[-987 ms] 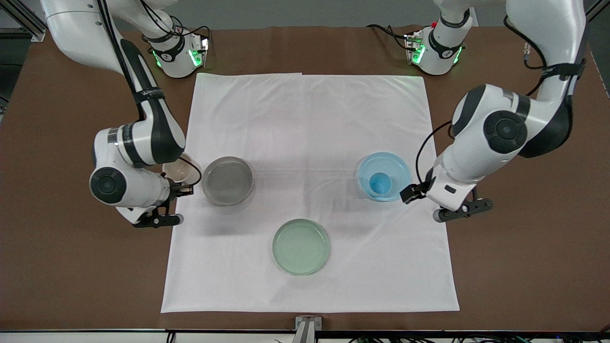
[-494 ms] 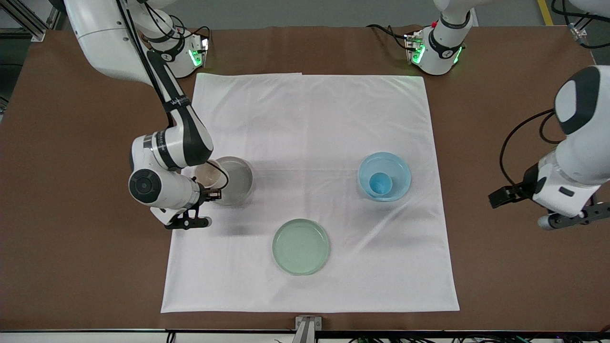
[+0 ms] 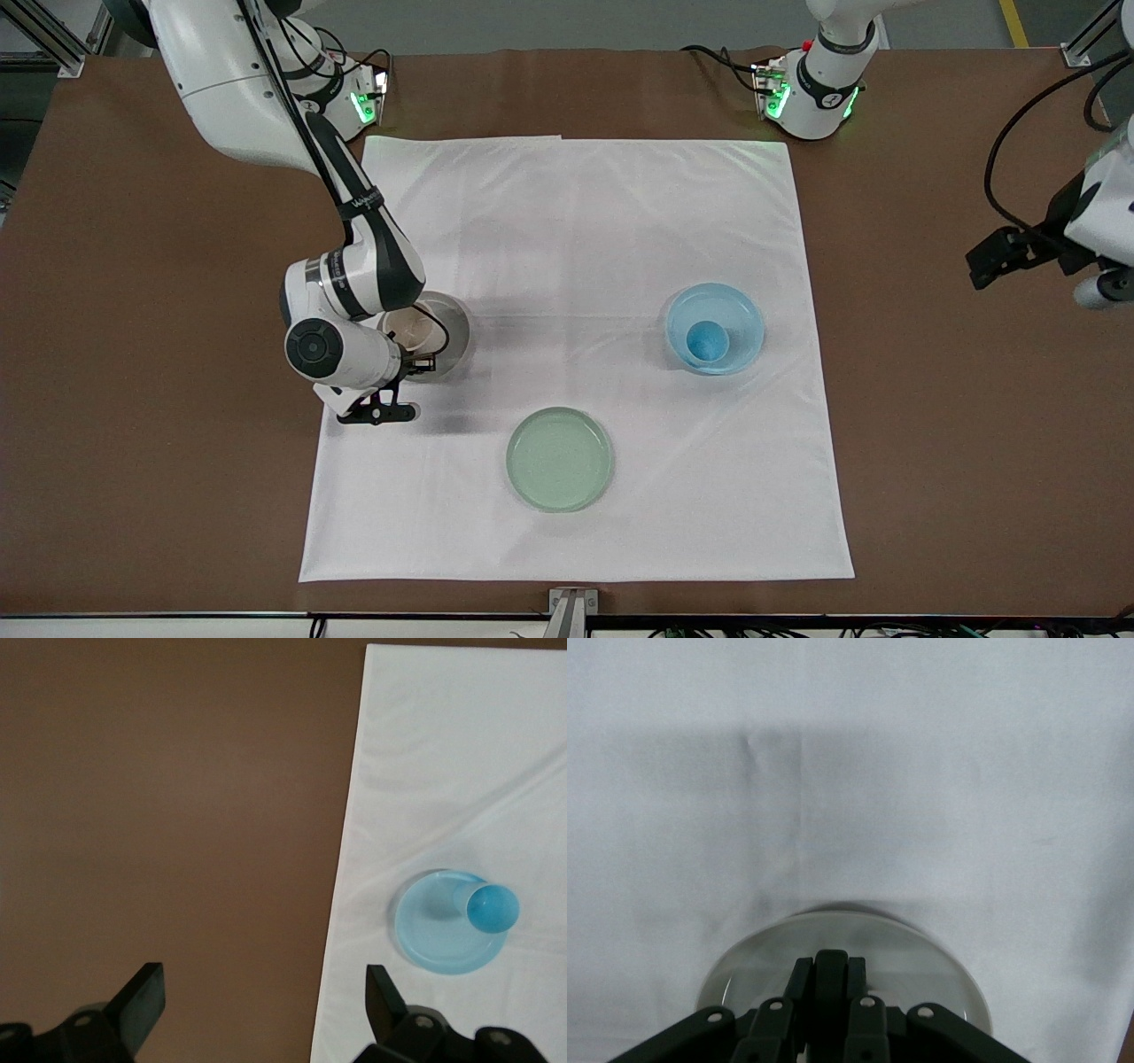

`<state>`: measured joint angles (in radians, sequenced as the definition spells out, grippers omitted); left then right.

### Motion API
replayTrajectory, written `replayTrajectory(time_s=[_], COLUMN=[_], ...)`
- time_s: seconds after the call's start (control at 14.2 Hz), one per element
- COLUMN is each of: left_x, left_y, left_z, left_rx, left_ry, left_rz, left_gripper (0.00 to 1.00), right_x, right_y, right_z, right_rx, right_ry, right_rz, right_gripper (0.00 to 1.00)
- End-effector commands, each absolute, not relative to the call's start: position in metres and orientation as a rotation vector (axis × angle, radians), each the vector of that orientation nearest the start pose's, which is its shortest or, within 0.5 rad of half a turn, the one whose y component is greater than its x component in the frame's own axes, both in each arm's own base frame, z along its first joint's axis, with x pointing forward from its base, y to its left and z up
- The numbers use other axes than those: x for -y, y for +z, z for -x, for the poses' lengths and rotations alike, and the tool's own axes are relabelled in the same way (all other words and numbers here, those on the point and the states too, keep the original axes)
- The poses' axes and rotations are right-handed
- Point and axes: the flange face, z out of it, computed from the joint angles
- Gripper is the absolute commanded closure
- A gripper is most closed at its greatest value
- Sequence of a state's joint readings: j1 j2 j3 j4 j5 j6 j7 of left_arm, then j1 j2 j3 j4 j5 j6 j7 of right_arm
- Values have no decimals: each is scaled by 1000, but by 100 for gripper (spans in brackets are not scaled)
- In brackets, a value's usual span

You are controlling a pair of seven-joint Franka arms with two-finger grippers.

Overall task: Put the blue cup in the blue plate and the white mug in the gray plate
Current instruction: 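Lower the white mug onto the gray plate and open the right gripper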

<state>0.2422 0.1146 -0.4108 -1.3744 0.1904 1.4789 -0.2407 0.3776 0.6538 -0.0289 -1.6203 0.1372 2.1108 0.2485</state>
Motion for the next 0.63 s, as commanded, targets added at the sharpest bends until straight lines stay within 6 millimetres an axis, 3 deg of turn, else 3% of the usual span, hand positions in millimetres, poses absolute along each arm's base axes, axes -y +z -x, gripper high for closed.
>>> replayTrajectory(time_s=[0.0, 0.07, 0.14, 0.28, 0.35, 0.42, 0.56], left_x=[40, 21, 19, 20, 24, 24, 29], left_y=[659, 664, 663, 657, 656, 655, 652], left_z=[-553, -543, -533, -527, -527, -528, -528], left_rx=[153, 177, 168, 194, 189, 189, 175], left_ry=[35, 32, -1, -14, -14, -9, 1], left_rz=[3050, 3125, 3155, 3156, 3156, 3156, 3154], left_gripper=[0, 0, 0, 0, 0, 0, 0], right_x=[-245, -245, -245, -240, -236, -234, -228], right_y=[228, 229, 229, 231, 238, 252, 308], right_z=[-625, -625, -624, -625, -627, -625, -618], right_rx=[-9, -9, -7, -14, -16, -12, -4], right_ry=[281, 281, 287, 290, 294, 325, 357], right_rz=[3083, 3083, 3085, 3089, 3090, 3093, 3092], right_gripper=[92, 89, 75, 14, 0, 0, 0])
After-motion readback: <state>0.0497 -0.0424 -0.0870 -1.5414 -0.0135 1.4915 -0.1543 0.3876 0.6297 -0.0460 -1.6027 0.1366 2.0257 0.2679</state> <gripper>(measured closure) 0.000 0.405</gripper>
